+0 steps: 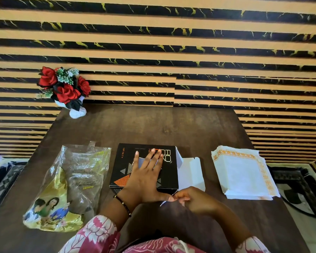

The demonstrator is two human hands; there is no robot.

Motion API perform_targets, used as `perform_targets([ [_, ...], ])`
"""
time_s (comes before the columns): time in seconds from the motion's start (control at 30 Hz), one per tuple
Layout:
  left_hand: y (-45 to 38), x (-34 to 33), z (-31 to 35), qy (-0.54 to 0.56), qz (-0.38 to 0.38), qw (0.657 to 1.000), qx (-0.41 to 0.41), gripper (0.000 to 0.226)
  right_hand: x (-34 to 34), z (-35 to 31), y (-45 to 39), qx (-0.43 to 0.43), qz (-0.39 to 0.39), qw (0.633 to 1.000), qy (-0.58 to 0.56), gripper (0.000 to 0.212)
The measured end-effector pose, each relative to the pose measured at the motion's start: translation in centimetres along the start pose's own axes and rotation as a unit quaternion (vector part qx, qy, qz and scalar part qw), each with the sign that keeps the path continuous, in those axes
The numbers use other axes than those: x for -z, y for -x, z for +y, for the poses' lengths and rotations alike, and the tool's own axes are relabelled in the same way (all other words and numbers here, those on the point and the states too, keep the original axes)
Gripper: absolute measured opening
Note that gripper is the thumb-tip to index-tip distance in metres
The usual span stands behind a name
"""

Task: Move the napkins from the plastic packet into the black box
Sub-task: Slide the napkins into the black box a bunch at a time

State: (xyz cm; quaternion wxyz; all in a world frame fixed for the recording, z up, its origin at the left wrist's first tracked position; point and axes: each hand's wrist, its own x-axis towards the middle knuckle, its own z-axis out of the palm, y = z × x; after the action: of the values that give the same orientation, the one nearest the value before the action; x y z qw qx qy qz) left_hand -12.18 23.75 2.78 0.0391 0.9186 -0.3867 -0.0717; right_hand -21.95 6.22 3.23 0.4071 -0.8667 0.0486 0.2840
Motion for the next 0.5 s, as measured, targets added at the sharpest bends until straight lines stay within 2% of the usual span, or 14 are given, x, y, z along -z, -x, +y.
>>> perform_targets([
  [0.1, -0.1, 0.0, 0.1, 0.007, -0.011, 1.0, 0.005, 0.13, 1.6, -0.2, -0.3, -0.021, -0.002, 0.999, -0.031, 0.021],
  [0.17, -0.2, 0.0, 0.0, 0.013, -0.005, 1.0, 0.005, 0.13, 2.9, -0.8, -0.8, -0.058, 0.048, 0.992, -0.098, 0.026],
  [0.27, -0.1, -0.2, -0.2, 0.012, -0.004, 1.0, 0.001, 0.129, 3.5, -1.5, -2.3, -0.072, 0.135, 0.97, -0.191, 0.021],
  [0.4, -0.2, -0.2, -0.2, 0.019, -0.005, 1.0, -0.001, 0.127, 4.3, -2.1, -4.9, -0.086, 0.169, 0.945, -0.267, 0.053],
  [0.5, -0.1, -0.1, -0.2, 0.016, 0.003, 1.0, -0.007, 0.126, 5.1, -3.0, -6.8, -0.075, 0.208, 0.937, -0.271, 0.052],
])
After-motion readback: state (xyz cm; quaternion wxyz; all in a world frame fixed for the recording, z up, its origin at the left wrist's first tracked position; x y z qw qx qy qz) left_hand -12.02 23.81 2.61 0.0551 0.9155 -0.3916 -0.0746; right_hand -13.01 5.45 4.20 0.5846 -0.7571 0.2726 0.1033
